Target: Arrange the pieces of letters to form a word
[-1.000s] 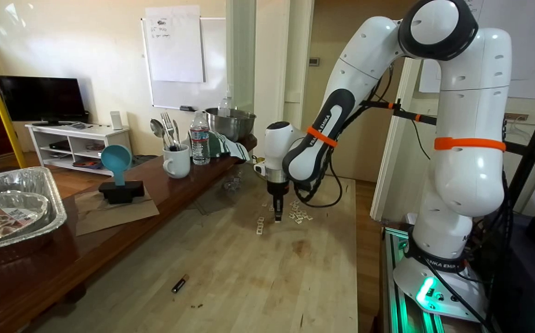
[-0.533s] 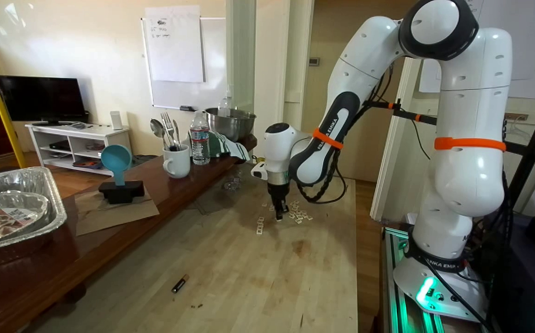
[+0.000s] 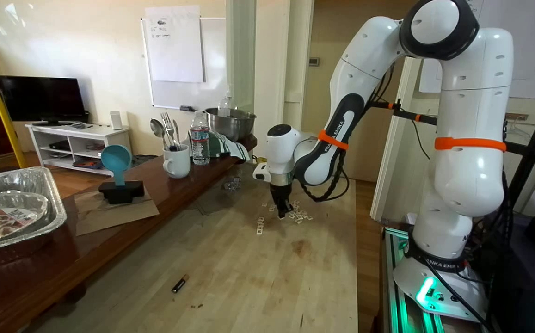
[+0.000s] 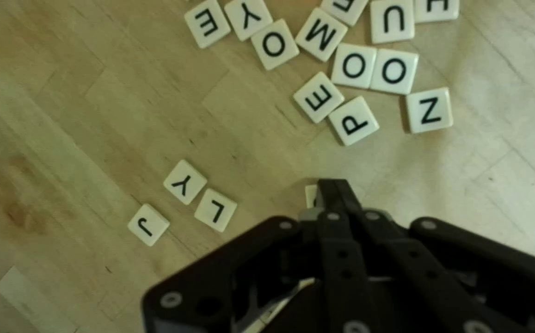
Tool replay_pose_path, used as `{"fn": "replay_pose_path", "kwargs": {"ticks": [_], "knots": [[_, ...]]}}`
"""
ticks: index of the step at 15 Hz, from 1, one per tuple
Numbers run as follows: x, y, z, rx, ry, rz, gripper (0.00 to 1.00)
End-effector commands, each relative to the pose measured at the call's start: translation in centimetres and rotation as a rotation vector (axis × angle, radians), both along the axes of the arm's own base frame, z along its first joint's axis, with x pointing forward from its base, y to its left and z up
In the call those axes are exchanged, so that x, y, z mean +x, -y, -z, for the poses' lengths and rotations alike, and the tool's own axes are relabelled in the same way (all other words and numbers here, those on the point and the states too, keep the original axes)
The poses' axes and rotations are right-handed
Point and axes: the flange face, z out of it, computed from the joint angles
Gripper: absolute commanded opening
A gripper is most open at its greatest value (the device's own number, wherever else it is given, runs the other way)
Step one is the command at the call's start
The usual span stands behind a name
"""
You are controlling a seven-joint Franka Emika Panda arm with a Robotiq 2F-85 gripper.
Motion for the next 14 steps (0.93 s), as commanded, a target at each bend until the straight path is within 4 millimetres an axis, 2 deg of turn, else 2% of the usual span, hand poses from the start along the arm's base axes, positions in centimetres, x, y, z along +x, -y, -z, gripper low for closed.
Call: {"fn": "replay_pose_path", "kwargs": {"ticks": [1, 8, 14], "knots": [[-1.7, 0.5, -1.0, 0.013, 0.027, -0.009, 0.00], [-2.6, 1.2, -4.3, 0.018, 0.114, 0.046, 0.00], [-2.0, 2.1, -3.8, 0.150, 0.136, 0.324, 0.00]]}}
